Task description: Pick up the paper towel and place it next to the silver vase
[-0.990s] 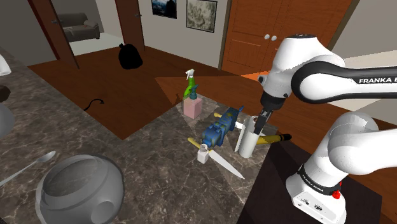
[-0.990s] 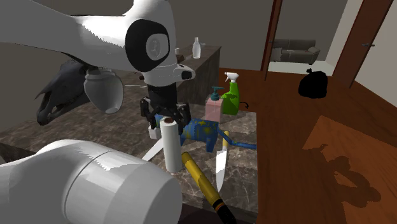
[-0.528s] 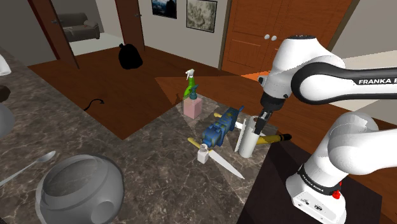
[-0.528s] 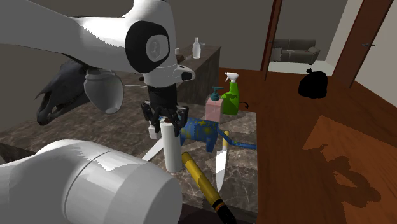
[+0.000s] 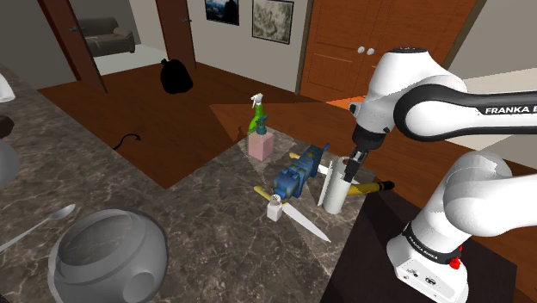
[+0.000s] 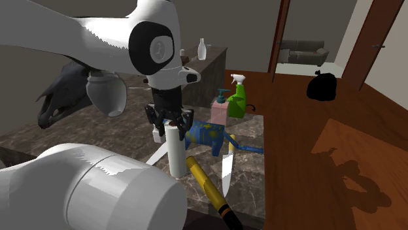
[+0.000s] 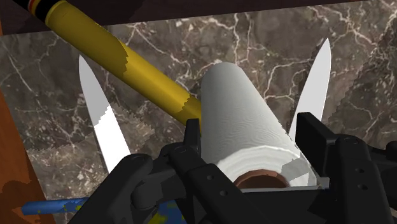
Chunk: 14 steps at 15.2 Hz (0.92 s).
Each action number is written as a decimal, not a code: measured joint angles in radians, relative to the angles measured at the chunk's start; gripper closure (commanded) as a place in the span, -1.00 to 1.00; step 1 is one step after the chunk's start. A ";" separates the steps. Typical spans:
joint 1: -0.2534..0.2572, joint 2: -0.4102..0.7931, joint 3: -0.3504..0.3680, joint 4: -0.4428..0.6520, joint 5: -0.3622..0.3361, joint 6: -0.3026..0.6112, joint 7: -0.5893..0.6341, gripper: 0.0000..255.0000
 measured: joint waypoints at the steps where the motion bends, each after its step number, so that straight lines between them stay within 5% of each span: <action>1: 0.000 0.000 0.000 0.000 0.000 0.000 0.000 1.00; 14: -0.017 -0.019 -0.028 0.153 -0.031 -0.171 0.003 1.00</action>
